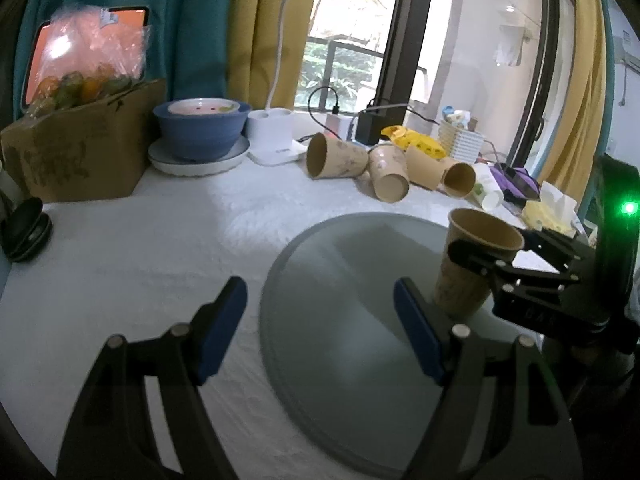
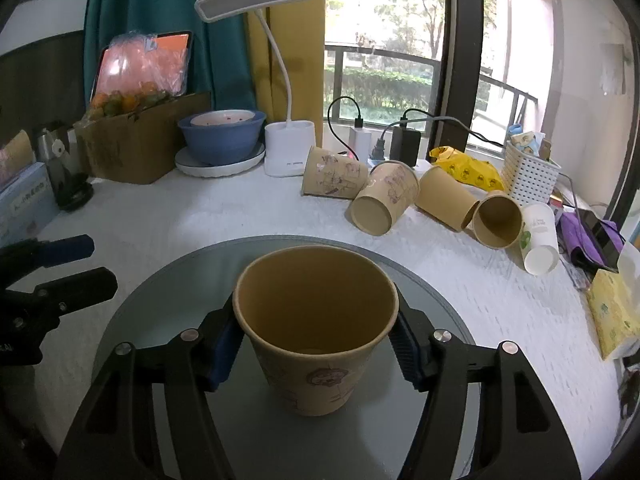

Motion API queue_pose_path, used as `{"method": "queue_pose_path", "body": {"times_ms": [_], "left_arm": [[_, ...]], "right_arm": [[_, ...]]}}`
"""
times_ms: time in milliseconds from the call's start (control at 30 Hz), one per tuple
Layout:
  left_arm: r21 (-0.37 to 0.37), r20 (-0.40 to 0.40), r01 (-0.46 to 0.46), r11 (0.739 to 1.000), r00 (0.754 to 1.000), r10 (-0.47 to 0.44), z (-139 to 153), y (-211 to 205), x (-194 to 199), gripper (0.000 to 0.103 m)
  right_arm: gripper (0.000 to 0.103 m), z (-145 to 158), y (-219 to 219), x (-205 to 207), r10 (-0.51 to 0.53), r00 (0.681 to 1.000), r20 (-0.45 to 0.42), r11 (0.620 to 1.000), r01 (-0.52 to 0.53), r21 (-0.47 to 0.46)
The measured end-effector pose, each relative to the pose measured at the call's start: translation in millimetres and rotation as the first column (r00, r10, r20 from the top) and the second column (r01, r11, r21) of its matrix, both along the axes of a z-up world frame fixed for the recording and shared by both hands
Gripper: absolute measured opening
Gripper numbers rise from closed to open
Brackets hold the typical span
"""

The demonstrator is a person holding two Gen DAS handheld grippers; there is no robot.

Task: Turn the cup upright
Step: 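Lower the upright cup onto the grey mat with the right tool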

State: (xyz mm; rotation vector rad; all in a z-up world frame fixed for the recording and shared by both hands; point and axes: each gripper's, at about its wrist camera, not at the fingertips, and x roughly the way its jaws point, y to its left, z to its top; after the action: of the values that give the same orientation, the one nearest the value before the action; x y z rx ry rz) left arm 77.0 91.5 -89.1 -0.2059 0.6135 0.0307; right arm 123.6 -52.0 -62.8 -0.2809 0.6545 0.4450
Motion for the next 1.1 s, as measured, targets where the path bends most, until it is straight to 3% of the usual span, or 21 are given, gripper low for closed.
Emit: {"method": "queue_pose_path", "body": {"times_ms": [333,567,1100], "left_arm": [[0.009,0.018,0.007,1.0,1.0,-0.007,5.1,-4.0,-5.9,0.077],[0.016,0.029,0.011,1.0,0.999,-0.012,9.3,-7.6,-9.7,0.077],[0.054,0.11,0.028,0.998,0.993,-0.034,38.0,-24.4,-32.3,0.077]], "right_arm": [[0.072,-1.2,-4.7,-4.1,-0.014,1.0,-0.001,1.0,0.014,-0.003],[0.083,-1.8,-8.5,-6.9,-0.015,1.0,-0.012,1.0,0.015,0.0],[0.084,20.8,-28.2,-38.6,-0.037,0.999,0.011,0.998,0.037,0.049]]}}
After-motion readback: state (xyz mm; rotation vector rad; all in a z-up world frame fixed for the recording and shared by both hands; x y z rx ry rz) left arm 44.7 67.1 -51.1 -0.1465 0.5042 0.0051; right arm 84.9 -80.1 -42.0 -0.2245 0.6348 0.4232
